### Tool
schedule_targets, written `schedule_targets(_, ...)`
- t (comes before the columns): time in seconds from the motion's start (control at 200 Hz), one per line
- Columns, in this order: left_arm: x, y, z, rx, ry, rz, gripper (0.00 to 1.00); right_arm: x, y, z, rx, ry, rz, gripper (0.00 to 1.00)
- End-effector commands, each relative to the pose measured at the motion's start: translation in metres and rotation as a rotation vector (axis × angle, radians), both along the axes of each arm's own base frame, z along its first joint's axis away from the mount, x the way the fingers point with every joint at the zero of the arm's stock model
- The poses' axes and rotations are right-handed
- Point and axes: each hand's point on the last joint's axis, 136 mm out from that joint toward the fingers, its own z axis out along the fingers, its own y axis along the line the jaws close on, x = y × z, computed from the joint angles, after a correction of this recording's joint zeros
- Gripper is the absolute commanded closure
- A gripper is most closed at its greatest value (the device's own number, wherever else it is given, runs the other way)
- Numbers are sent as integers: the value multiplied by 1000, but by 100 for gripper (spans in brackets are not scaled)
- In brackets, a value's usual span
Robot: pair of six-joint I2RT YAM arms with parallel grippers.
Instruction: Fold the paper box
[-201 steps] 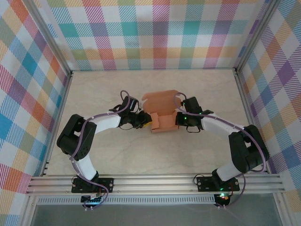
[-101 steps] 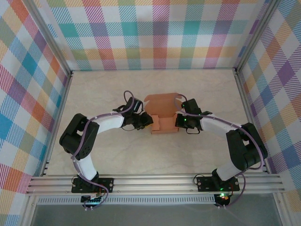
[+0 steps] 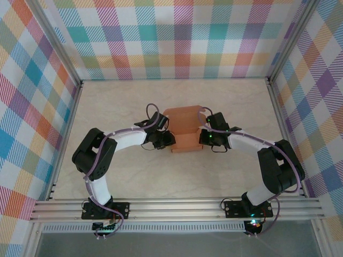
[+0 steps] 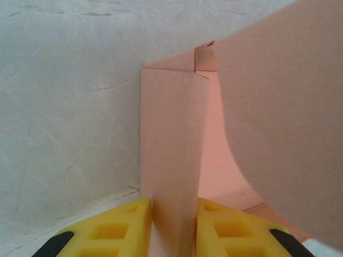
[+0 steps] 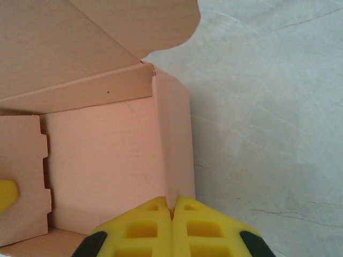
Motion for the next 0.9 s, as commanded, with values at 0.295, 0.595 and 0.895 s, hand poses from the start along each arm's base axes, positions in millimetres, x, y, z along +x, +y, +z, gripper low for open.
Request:
schedule_targets(0.295,-16,15,-10,274,42,7,91,7,13,12,67,-36,0,100)
schedule_targets(0.595,-18,1,-3,415,7,7,85,2,31,5,87,-25,-26,100)
schedule_targets(0.895,-21,8,-16,552,14,38,94,0,31,3,96,-22,-59,100)
